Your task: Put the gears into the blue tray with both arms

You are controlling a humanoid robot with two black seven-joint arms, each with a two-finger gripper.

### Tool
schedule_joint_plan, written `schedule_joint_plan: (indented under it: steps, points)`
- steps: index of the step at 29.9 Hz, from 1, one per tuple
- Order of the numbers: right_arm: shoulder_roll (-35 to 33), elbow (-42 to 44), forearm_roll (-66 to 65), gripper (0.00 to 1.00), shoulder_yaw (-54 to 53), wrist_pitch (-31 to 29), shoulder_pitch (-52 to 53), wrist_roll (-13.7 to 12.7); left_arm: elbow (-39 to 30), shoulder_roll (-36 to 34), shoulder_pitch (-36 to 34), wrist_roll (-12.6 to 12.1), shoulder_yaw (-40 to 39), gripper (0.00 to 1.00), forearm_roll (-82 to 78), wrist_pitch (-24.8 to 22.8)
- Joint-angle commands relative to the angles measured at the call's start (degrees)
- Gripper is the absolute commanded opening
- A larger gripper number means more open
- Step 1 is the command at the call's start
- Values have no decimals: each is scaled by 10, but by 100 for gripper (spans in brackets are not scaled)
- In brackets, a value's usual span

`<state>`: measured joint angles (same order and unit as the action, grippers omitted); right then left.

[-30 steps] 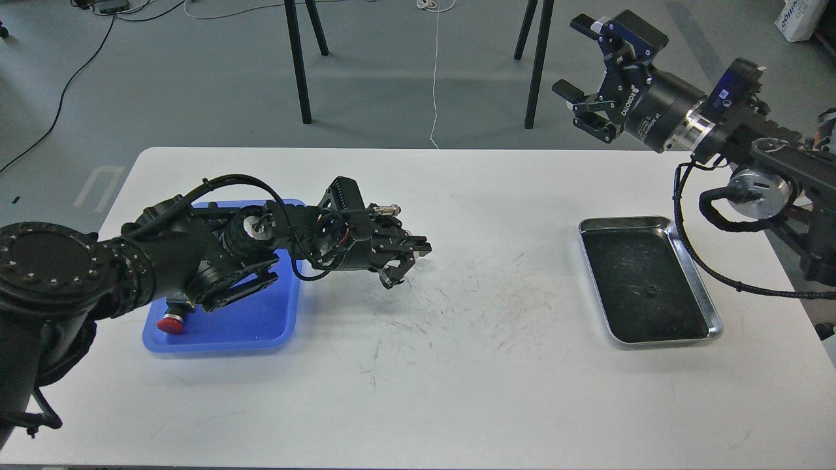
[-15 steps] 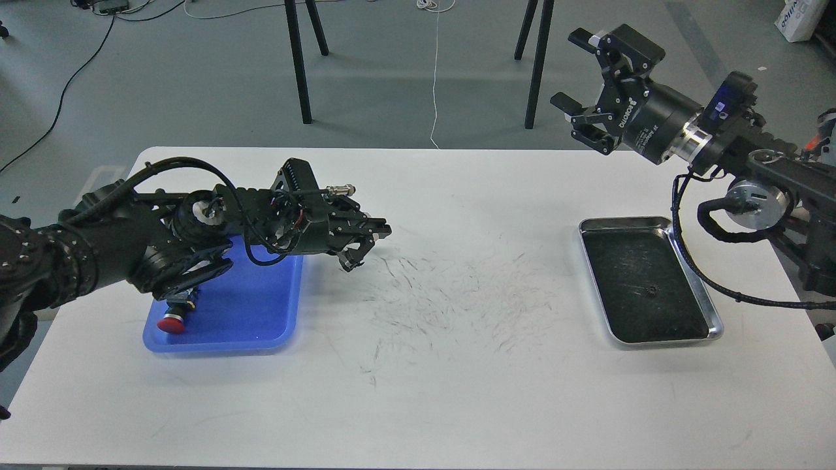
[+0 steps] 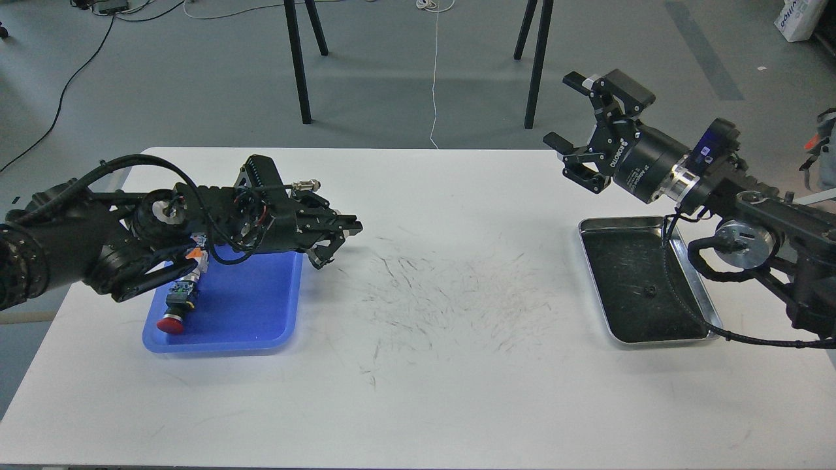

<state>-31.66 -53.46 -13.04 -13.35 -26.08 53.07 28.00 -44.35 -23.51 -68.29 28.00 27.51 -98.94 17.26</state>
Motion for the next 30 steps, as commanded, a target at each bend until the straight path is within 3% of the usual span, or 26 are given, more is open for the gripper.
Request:
schedule_joint_plan:
  steps: [1,30]
  points:
    - [3,-1,0,98,-12,1,-29,0,-7,-16,1,0,0,14,-1,1]
    - [-3,-9,0,98,-34,2,-60,0,-7,-68,4,0,30,15,-68,1]
